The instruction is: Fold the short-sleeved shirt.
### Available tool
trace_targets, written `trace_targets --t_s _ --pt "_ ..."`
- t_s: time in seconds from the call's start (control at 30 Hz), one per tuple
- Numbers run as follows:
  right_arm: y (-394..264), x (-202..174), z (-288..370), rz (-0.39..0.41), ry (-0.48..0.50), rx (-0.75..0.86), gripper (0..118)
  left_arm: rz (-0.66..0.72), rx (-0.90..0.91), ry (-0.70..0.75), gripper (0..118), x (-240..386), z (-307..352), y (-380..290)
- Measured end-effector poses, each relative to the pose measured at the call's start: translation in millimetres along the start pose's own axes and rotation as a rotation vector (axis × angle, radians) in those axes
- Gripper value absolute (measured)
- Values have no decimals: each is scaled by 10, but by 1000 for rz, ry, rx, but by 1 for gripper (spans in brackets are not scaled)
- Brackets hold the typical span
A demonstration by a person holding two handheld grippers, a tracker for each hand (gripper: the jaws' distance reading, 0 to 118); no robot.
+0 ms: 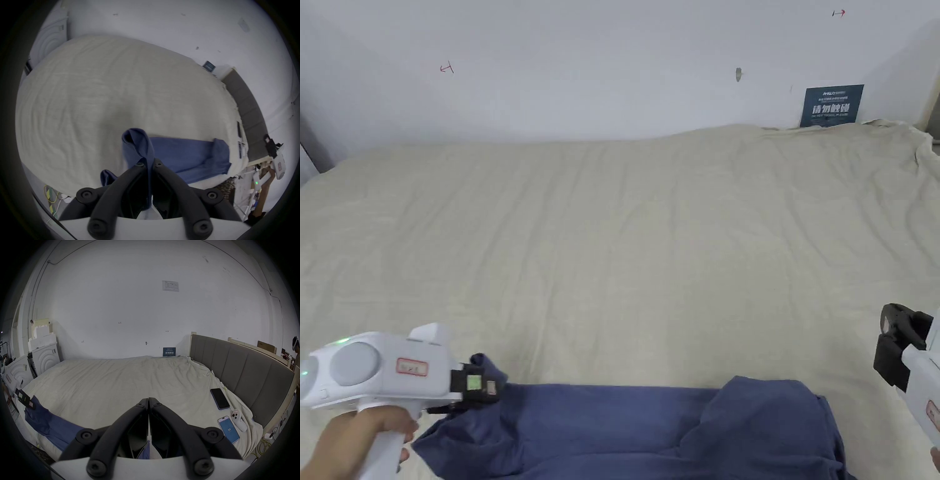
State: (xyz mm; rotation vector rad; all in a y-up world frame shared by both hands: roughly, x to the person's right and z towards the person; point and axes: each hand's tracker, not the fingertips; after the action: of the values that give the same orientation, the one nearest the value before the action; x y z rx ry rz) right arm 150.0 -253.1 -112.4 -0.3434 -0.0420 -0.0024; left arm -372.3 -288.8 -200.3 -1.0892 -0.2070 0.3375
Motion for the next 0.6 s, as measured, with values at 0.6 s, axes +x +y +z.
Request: trace_targets --t_s 0.6 --pt "-121 304 99 -20 -30 0 0 -65 -184 -93 2 1354 -1571 -310"
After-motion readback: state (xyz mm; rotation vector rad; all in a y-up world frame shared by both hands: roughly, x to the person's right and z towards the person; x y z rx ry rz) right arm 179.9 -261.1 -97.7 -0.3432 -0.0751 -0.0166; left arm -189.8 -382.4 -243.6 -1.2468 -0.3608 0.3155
